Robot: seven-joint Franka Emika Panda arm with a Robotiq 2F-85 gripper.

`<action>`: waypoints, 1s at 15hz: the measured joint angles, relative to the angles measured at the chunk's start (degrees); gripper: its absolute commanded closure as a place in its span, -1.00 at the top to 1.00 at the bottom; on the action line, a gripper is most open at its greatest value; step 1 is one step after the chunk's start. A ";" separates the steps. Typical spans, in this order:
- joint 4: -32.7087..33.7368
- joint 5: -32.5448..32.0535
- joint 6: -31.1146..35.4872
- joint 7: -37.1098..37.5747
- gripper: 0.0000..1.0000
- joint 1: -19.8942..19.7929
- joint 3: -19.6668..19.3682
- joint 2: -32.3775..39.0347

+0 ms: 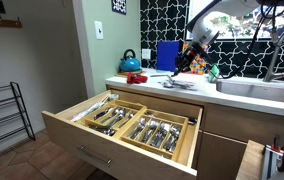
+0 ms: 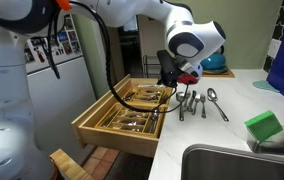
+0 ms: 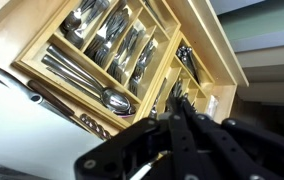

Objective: Remove the fork from the drawer

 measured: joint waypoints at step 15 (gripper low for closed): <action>5.74 0.53 0.73 8.09 -0.96 -0.97 -1.60 5.09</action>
